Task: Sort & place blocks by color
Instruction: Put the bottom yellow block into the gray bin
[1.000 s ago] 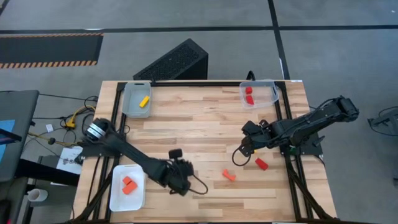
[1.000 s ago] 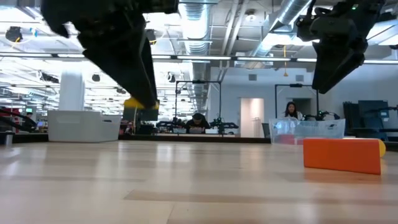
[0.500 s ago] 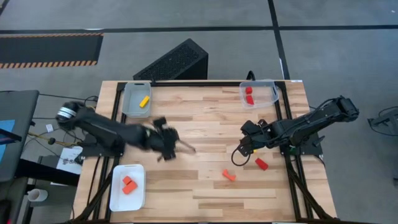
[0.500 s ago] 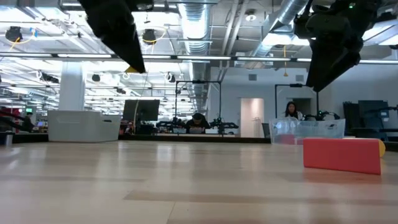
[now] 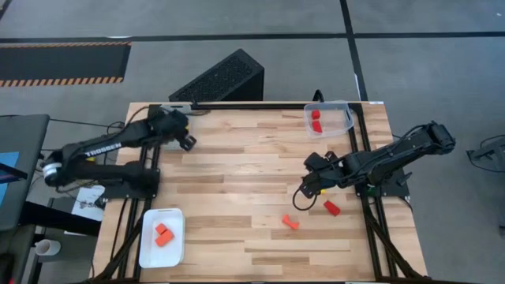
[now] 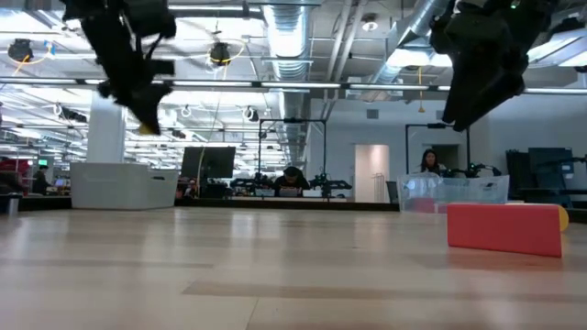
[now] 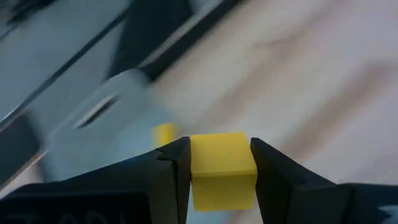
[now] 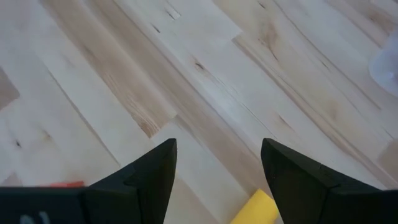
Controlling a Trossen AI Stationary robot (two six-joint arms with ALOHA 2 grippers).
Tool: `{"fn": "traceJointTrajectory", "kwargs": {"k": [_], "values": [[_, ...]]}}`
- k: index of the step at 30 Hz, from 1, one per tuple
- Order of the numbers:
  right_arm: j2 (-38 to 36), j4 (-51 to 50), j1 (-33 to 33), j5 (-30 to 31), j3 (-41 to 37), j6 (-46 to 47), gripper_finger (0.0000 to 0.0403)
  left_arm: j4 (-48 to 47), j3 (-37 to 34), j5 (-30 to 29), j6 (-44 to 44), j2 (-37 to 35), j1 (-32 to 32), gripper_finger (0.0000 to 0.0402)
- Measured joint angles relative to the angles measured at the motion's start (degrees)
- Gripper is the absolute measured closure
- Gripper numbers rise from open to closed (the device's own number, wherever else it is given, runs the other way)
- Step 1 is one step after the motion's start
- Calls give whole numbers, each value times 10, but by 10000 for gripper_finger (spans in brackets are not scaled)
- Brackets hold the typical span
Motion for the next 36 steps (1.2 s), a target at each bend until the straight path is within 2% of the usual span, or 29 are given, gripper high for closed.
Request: {"fn": "traceJointTrajectory", "kwargs": {"k": [4, 10, 14, 20, 22, 28, 36], "values": [[0, 16, -2, 2, 0, -8, 143, 14, -29, 11, 37, 9, 109, 301], [0, 38, -2, 5, 0, -19, 143, 119, -62, 156, 61, 61, 253, 301], [0, 37, -2, 5, 0, -20, 143, 148, -63, 188, 60, 120, 312, 301], [0, 37, -1, 5, 0, -21, 143, 154, -53, 199, 36, 192, 318, 300], [0, 37, -1, 5, 0, -21, 143, 149, -51, 177, 32, 213, 311, 298], [0, 40, 0, 4, 0, -19, 143, 152, -48, 118, 23, 244, 281, 257], [0, 41, 0, 4, 0, -19, 143, 145, -48, 114, 31, 253, 269, 219]]}}
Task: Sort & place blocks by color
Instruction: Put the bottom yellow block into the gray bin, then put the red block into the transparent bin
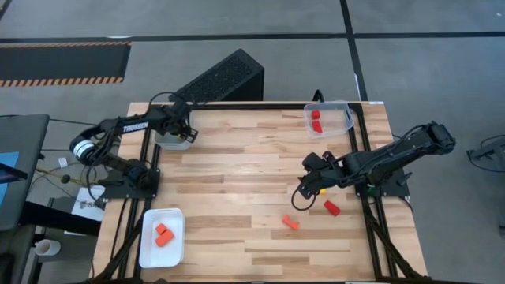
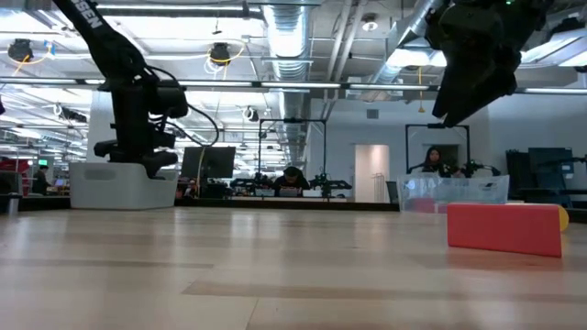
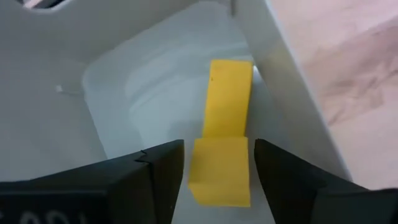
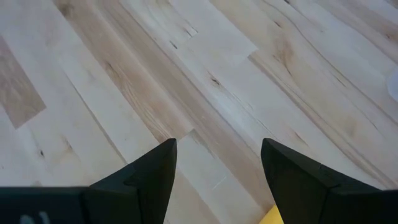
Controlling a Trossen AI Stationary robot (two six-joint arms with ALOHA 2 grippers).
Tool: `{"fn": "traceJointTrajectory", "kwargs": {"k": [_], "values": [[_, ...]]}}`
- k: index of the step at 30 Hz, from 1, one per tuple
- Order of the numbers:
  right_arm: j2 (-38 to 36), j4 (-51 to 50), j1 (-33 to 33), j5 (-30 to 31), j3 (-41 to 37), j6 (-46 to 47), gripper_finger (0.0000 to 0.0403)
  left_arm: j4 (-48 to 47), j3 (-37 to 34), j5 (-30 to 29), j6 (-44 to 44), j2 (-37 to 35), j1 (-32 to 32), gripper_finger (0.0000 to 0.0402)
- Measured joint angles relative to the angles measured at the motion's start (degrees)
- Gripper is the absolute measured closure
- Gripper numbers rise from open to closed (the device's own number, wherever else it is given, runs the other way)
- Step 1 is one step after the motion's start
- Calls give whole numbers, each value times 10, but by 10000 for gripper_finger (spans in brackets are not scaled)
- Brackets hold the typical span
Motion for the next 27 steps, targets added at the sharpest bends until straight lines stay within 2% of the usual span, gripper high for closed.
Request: {"fn": "traceJointTrajectory", "kwargs": {"k": [6, 12, 17, 20, 23, 27], "values": [[-2, -7, 0, -2, 0, 1, 143, -5, 0, 10, 30, -34, 0, 215], [-1, -7, -11, -10, 0, 4, 143, -5, 0, 21, 42, -143, -4, 214], [-1, -7, -17, -11, 0, 4, 143, 12, 0, 126, 47, -273, -23, 213], [-1, -4, -21, -19, 0, -15, 143, 25, 0, 155, 34, -350, -61, 214], [-1, -5, -23, -38, 0, -33, 143, 26, 0, 142, 19, -413, -124, 219], [-1, -13, -22, -96, 0, 9, 143, 30, 0, 126, -16, -469, -226, 233]]}}
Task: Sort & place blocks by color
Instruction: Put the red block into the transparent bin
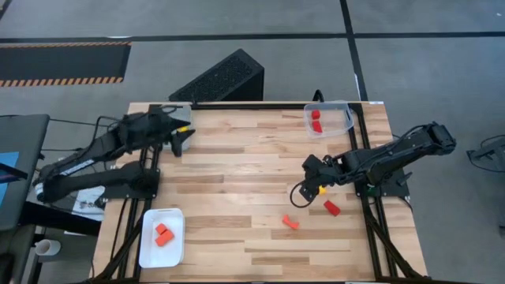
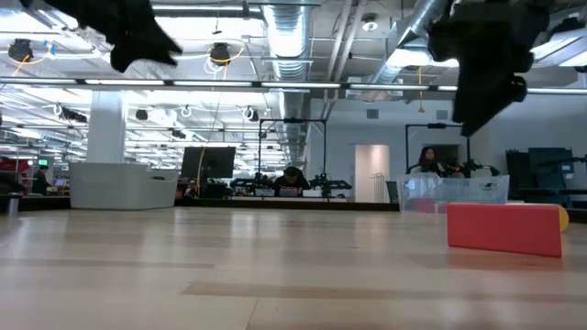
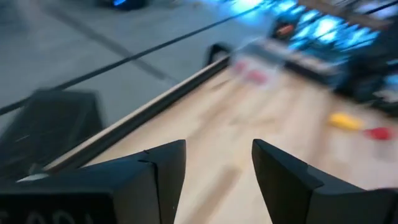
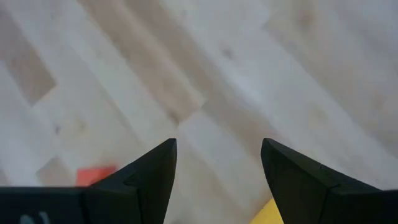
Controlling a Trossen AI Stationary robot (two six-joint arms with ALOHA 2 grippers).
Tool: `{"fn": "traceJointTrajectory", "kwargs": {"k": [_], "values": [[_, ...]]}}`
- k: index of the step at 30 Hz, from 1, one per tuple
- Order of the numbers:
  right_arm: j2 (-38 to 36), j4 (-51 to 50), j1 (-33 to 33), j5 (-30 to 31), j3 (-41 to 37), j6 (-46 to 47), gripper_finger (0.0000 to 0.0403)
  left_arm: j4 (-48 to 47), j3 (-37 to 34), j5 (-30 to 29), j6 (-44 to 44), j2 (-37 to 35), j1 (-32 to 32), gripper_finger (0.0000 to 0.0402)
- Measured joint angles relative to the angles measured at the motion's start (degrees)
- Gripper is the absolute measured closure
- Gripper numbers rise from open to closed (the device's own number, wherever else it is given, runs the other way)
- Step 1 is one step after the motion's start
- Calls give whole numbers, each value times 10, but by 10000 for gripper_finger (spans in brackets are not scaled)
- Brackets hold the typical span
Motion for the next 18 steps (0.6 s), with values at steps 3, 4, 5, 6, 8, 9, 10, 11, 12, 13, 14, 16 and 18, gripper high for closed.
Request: {"fn": "traceJointTrajectory", "kwargs": {"k": [3, 4, 5, 6, 8, 9, 10, 11, 12, 13, 14, 16, 18], "values": [[6, -13, 9, -48, 0, 2, 143, 36, -7, -5, -27, -21, -75, 244], [9, -21, 15, -61, 0, 0, 143, 45, -9, -5, -33, -24, -101, 248], [11, -32, 23, -75, 0, -5, 143, 58, -13, -6, -38, -24, -125, 251], [12, -42, 33, -88, 0, -10, 143, 72, -17, -6, -44, -23, -150, 254], [19, -65, 55, -111, 0, -5, 143, 109, -33, -7, -52, -22, -198, 259], [22, -82, 65, -121, 0, 8, 143, 135, -45, -9, -56, -20, -221, 261], [24, -99, 77, -130, 0, 27, 143, 163, -58, -14, -60, -17, -244, 263], [27, -117, 86, -139, 0, 50, 143, 193, -71, -22, -63, -12, -266, 264], [31, -140, 96, -150, 0, 74, 143, 222, -84, -28, -65, -9, -286, 266], [34, -161, 107, -159, 0, 94, 143, 249, -97, -35, -65, -5, -305, 266], [38, -180, 118, -164, 0, 111, 143, 274, -109, -45, -66, 1, -323, 266], [48, -200, 142, -166, 0, 134, 143, 329, -128, -64, -67, 17, -355, 267], [54, -192, 163, -167, -5, 149, 143, 350, -139, -83, -68, 32, -382, 267]]}}
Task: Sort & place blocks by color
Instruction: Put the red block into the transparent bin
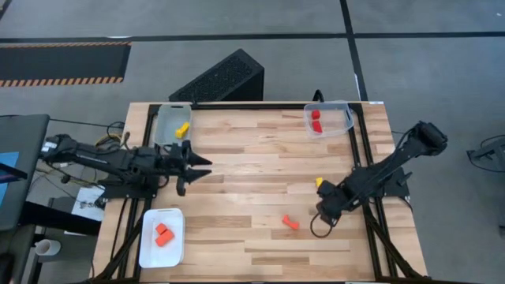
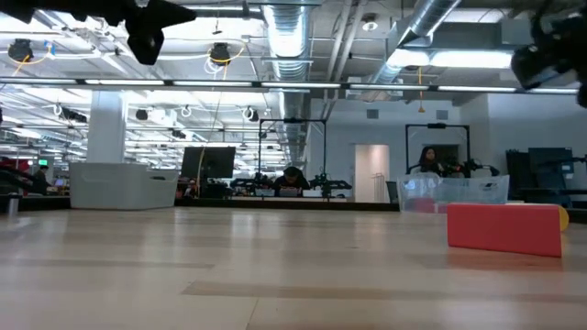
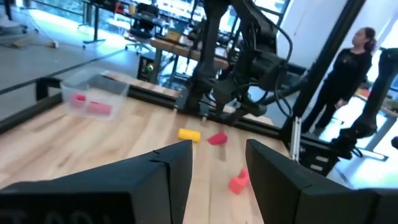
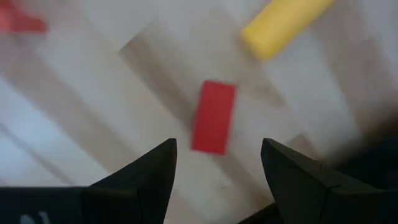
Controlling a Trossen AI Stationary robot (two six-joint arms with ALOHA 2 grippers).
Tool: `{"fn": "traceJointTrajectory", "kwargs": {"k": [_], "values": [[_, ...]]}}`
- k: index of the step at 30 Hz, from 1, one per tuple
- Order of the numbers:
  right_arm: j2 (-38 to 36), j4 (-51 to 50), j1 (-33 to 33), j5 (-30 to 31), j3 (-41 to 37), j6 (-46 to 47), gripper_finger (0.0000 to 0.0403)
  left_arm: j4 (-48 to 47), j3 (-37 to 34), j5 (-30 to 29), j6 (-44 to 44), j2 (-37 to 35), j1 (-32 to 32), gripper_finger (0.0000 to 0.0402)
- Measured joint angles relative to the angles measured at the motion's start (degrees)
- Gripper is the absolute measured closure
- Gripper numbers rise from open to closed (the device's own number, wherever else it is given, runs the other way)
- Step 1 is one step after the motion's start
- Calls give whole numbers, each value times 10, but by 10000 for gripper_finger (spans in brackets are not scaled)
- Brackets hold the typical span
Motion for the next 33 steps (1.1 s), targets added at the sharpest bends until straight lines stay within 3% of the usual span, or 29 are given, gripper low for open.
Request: {"fn": "traceJointTrajectory", "kwargs": {"k": [5, 12, 21, 33], "values": [[23, 40, 30, -24, -28, 63, 143, 26, 0, -68, -9, 57, -66, 267], [57, 93, 41, -46, -63, 89, 143, 89, 0, -101, 5, 130, -119, 267], [107, 97, 26, -41, -65, 78, 143, 97, 0, -131, -10, 180, -127, 267], [143, 131, 12, -33, -63, 31, 143, 97, 0, -132, -19, 180, -129, 267]]}}
